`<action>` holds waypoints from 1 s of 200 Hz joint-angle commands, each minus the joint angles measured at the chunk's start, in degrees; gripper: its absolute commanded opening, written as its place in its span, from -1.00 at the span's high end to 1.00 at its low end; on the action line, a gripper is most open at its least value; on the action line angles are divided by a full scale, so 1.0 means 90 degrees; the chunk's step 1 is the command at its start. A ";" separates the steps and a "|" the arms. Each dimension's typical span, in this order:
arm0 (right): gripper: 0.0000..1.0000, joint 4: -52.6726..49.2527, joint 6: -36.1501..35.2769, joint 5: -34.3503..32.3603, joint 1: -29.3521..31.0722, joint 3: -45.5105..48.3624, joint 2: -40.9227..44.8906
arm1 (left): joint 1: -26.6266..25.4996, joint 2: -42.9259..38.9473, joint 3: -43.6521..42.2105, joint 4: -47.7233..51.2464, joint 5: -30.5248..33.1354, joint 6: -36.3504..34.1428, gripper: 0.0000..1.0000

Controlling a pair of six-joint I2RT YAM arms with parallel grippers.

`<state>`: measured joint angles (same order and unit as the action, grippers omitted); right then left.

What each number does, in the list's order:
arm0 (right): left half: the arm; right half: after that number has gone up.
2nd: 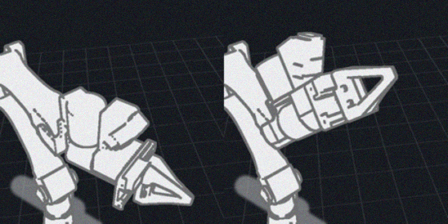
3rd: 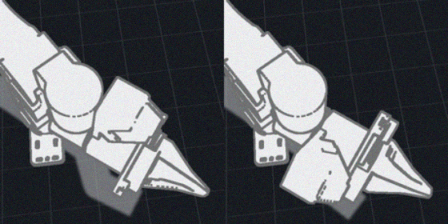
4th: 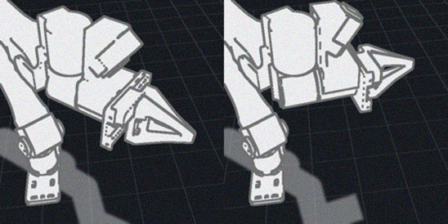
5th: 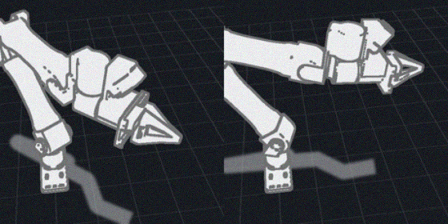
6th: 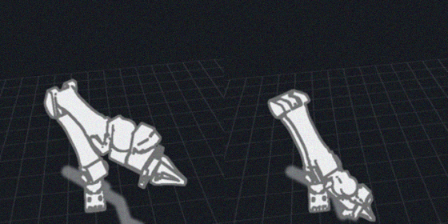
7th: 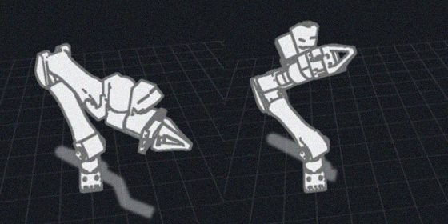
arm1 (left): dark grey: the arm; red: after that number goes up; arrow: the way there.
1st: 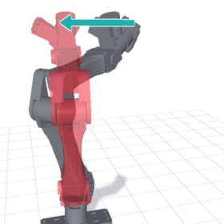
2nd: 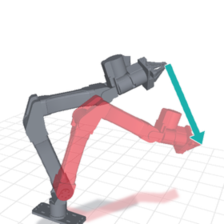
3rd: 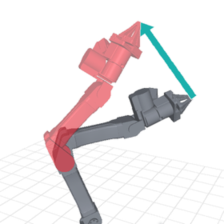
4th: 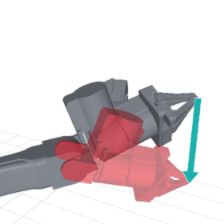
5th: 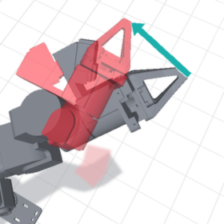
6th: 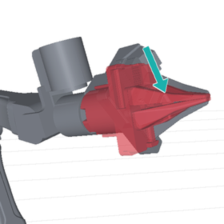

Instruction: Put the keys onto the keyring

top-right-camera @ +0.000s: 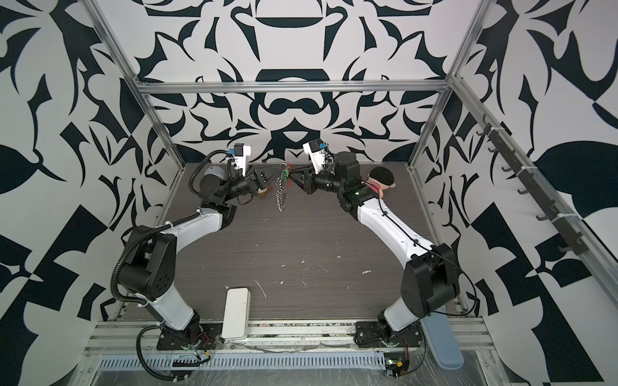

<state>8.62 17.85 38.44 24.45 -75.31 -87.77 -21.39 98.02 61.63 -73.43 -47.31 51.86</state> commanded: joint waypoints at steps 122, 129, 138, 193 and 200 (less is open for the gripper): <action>0.45 -0.1496 0.1449 -0.2658 0.0353 -0.1343 -0.0123 | -0.0368 -0.0158 -0.0446 -0.0240 0.1639 -0.1728 1.00; 0.45 -0.1495 0.1455 -0.2662 0.0378 -0.1372 -0.0149 | -0.0368 -0.0158 -0.0456 -0.0240 0.1651 -0.1729 1.00; 0.45 -0.1497 0.1455 -0.2687 0.0431 -0.1393 -0.0180 | -0.0367 -0.0150 -0.0462 -0.0240 0.1673 -0.1731 1.00; 0.46 -0.1495 0.1418 -0.2720 0.0612 -0.1531 -0.0283 | -0.0376 -0.0167 -0.0491 -0.0240 0.1720 -0.1747 1.00; 0.45 -0.1518 0.1389 -0.2752 0.0613 -0.1542 -0.0277 | -0.0374 -0.0175 -0.0498 -0.0231 0.1715 -0.1769 1.00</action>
<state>-6.42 30.30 14.92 29.54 -85.97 -91.46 -24.67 98.00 57.43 -71.72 -32.99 36.88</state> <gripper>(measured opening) 0.273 0.045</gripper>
